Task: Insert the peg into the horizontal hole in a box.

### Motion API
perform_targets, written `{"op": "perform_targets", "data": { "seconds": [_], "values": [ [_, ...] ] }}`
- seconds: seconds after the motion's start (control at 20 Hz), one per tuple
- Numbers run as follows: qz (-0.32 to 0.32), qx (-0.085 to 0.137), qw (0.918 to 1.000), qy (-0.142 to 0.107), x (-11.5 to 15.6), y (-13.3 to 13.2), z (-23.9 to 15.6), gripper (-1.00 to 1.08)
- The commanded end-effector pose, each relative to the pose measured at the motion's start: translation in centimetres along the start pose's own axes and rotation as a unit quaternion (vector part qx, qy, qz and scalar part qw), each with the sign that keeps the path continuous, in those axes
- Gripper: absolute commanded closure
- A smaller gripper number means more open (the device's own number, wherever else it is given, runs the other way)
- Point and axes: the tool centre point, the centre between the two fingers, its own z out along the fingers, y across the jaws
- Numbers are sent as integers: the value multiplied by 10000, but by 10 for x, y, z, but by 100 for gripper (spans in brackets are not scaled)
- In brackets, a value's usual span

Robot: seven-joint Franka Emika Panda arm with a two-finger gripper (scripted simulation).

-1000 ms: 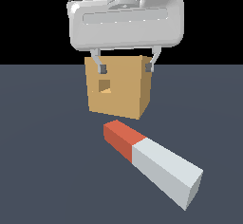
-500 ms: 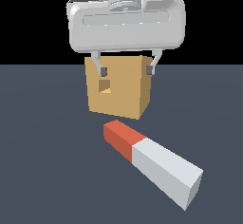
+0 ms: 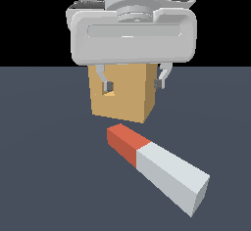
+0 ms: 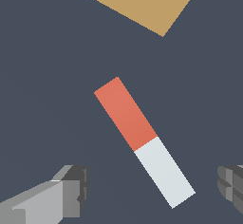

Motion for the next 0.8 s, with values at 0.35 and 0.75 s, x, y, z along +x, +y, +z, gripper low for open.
{"op": "perform_targets", "data": {
  "seconds": [0.35,0.75],
  "values": [
    [-1022,31,9947,65,-25,11,33,-92],
    [-1944,59,9808,120,-44,25,62,-92]
  ]
}}
